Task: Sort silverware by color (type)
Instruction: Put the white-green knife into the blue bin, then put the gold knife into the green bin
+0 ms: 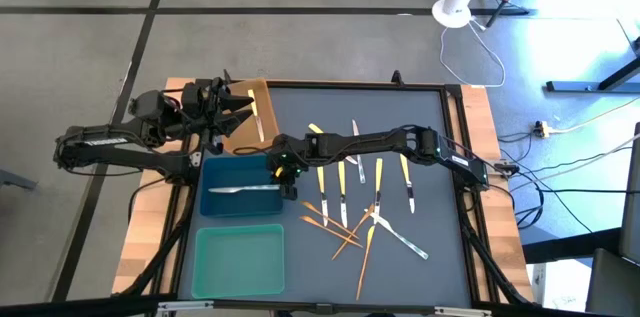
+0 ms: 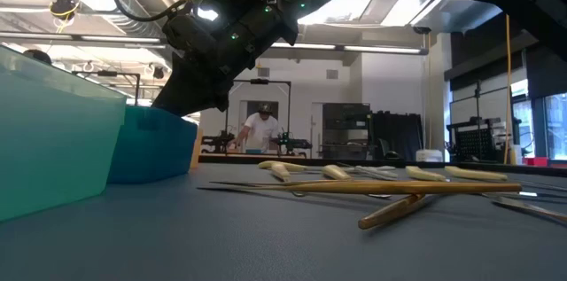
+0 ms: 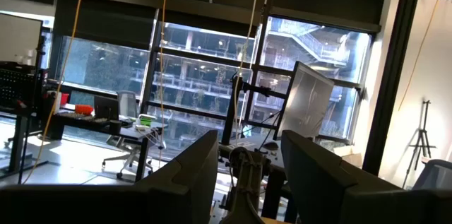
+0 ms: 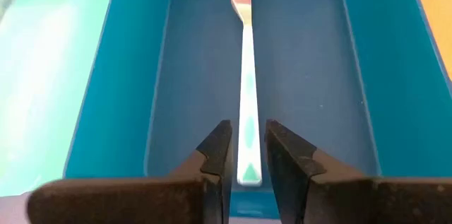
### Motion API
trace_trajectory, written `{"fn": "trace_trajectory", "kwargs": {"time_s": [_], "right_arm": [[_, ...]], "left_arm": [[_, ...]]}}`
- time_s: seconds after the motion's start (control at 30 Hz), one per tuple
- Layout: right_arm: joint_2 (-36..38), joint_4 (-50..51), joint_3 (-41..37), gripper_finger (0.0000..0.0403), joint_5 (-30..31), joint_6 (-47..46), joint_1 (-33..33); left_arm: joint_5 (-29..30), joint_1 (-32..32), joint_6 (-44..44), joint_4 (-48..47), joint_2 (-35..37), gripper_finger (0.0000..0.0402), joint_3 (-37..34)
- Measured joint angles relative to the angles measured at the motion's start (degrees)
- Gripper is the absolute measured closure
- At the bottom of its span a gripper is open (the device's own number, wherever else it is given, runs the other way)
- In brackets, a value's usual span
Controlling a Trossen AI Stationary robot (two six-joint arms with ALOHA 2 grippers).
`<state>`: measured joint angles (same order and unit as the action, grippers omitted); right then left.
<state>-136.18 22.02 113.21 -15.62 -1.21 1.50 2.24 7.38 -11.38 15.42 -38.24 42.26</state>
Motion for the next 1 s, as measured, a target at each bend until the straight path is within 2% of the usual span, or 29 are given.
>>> {"fn": "trace_trajectory", "kwargs": {"time_s": [1.0], "right_arm": [[0.37, 2.56, -0.06, 0.0331, -0.02, 0.02, -0.01]], "left_arm": [[0.0, 0.0, 0.01, 0.0, 0.0, 0.0251, 0.0]]}}
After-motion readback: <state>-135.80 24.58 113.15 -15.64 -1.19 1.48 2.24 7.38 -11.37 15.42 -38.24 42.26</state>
